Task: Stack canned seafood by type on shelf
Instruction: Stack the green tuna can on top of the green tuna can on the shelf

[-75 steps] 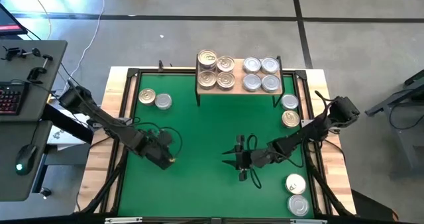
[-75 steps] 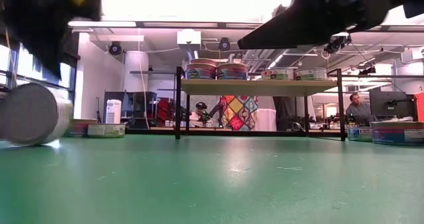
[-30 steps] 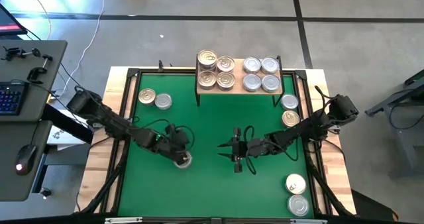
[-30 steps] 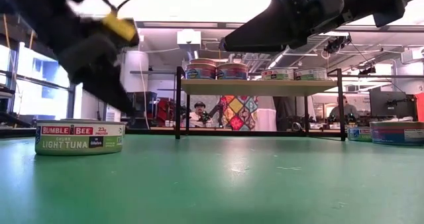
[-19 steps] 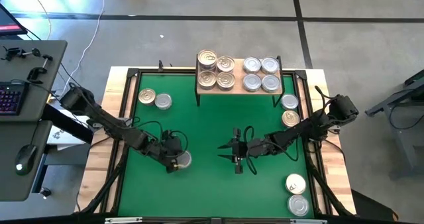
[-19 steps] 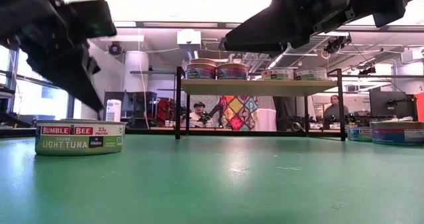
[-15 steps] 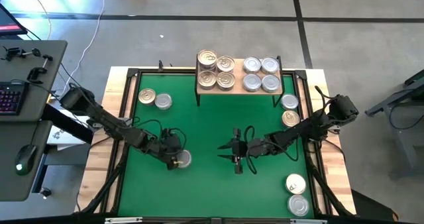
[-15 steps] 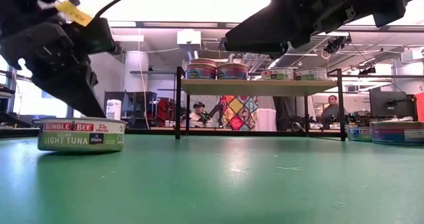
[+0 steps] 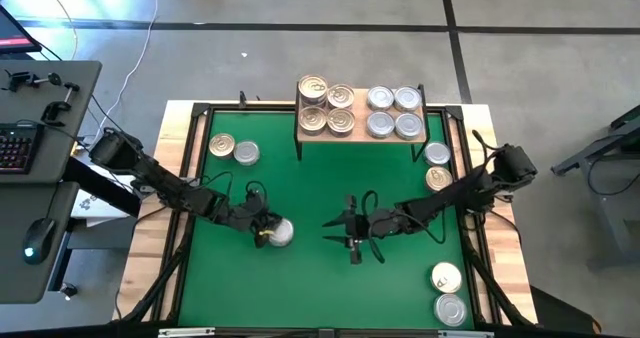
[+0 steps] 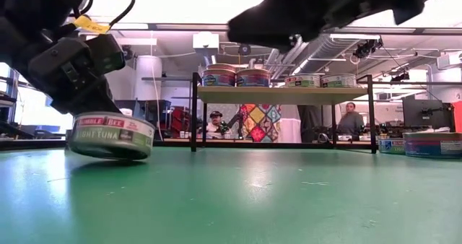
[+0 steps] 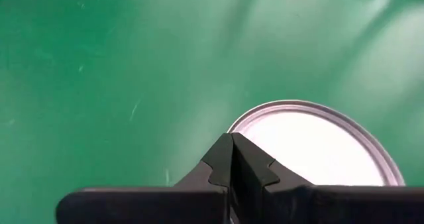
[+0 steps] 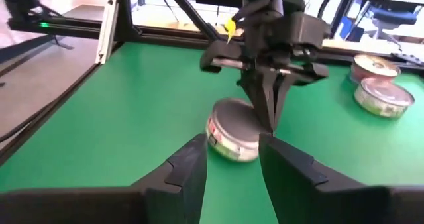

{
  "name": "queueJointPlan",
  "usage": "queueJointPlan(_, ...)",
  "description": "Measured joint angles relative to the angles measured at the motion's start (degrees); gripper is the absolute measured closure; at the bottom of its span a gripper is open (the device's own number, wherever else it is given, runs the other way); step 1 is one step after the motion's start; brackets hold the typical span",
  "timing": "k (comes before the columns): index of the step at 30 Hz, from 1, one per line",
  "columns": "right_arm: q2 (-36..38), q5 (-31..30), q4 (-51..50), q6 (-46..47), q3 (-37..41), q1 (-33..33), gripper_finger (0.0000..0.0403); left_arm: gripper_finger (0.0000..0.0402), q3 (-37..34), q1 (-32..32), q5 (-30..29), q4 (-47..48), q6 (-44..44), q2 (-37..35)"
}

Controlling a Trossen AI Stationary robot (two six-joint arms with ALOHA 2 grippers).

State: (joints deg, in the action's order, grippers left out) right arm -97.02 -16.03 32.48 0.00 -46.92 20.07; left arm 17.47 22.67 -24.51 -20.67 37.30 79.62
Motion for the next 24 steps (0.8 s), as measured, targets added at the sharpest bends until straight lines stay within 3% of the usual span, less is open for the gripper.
queueJointPlan(7,-9.34,3.49,-2.79,-7.63,-10.72,-1.12,0.0204,0.0402,-0.04,-0.32,-0.54,0.2,-1.95,0.03)
queueJointPlan(12,-14.95,4.33,-16.45,-15.75,-21.05,-2.1,0.0152,0.0401,-0.07,-0.45,-1.39,0.85,-2.01,0.08)
queueJointPlan(16,-19.6,4.15,-22.83,-23.03,-27.56,-2.99,0.0136,0.0401,-0.22,-0.75,-1.46,2.42,-2.03,0.31)
queueJointPlan(21,-24.06,-4.78,-23.73,-29.21,-32.76,-3.81,0.0135,0.0401,-0.2,-1.33,-1.52,1.92,-2.03,1.1)
queueJointPlan(24,-24.32,-6.31,-26.93,-30.63,-34.76,-4.73,0.0135,0.0401,-0.18,-1.35,-1.57,1.73,-2.03,1.6)
